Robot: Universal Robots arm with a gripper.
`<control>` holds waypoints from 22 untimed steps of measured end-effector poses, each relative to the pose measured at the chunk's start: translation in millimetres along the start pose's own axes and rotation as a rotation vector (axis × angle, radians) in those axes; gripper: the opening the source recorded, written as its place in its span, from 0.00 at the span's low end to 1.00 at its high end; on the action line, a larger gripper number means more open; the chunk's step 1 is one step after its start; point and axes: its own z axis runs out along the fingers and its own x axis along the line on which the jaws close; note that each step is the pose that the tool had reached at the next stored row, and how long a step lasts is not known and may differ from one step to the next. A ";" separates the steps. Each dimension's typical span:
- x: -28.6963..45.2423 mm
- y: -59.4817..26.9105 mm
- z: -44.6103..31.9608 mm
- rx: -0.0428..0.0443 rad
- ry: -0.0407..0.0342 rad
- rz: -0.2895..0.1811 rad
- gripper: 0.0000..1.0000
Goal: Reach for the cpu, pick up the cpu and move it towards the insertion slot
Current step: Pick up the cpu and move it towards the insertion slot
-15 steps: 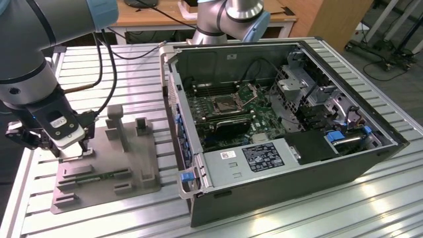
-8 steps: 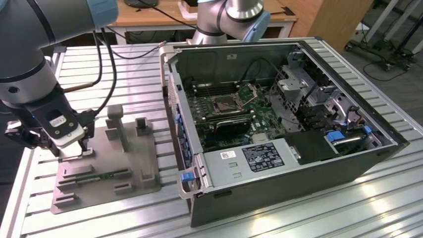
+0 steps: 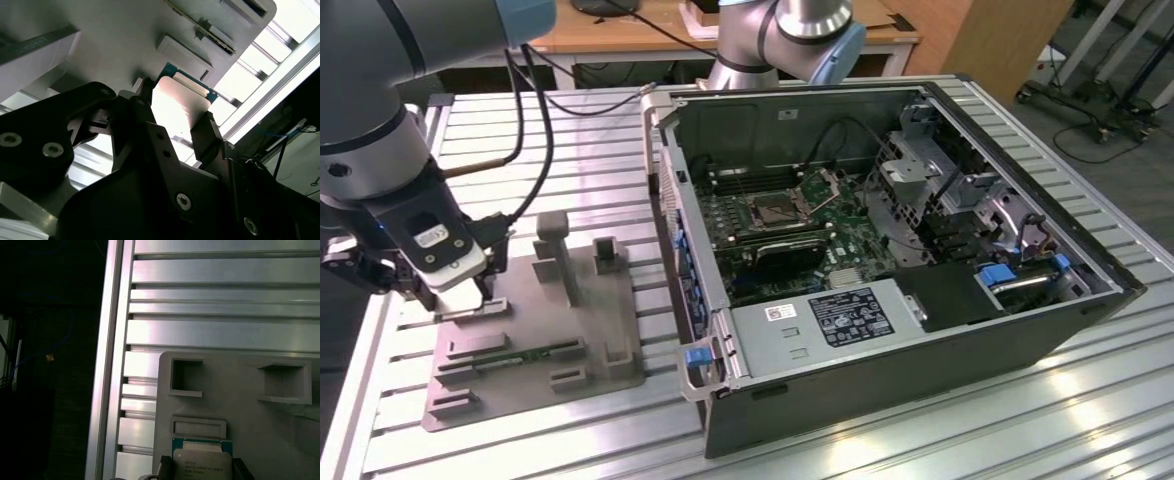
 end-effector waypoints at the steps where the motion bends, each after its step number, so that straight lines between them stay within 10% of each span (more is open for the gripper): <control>1: 0.0 0.0 -1.0 -0.0001 0.0000 0.000 0.55; 22: 0.0 0.7 -18.3 -0.0001 -0.0002 0.000 0.55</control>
